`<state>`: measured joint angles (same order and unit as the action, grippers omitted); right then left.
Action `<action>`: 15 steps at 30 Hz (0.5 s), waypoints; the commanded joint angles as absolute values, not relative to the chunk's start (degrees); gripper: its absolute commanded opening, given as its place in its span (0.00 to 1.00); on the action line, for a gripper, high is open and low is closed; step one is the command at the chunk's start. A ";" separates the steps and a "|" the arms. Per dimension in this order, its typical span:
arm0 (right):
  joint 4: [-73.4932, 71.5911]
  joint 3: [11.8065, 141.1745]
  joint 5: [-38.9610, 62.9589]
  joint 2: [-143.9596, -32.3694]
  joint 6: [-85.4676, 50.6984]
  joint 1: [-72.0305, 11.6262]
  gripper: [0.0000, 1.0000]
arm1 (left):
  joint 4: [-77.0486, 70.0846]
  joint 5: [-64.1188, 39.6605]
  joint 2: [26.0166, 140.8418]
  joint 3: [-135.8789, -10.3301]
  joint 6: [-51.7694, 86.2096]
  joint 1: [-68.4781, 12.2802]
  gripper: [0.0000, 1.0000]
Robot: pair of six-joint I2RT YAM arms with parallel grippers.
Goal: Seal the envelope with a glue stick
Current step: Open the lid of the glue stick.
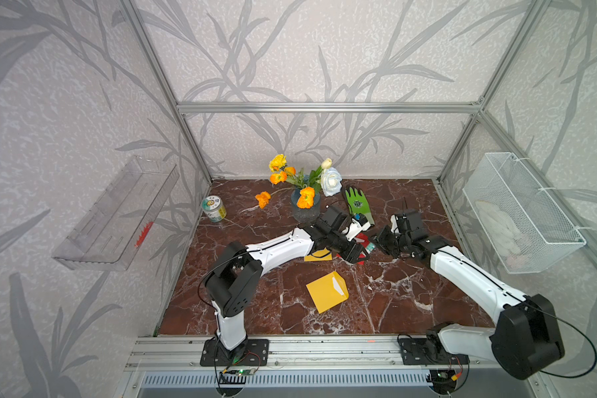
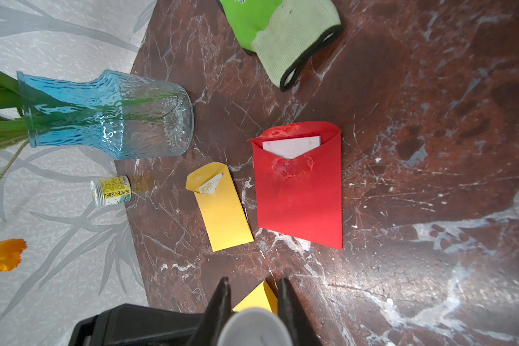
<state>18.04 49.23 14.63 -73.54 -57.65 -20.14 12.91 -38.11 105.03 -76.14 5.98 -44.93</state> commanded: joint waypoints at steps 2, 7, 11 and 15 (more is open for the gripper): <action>18.51 49.56 14.77 -72.51 -57.79 -20.56 0.00 | 14.08 -40.08 106.81 -78.27 5.10 -44.98 0.58; 18.16 49.57 14.90 -72.60 -58.27 -20.57 0.00 | 13.62 -40.96 108.08 -79.62 5.40 -45.22 0.52; 17.97 49.40 14.73 -72.71 -58.57 -20.49 0.00 | 13.55 -41.62 108.52 -79.76 5.53 -45.29 0.44; 16.79 49.09 15.85 -73.79 -59.79 -20.51 0.00 | 12.20 -42.71 108.58 -79.63 6.27 -45.30 0.43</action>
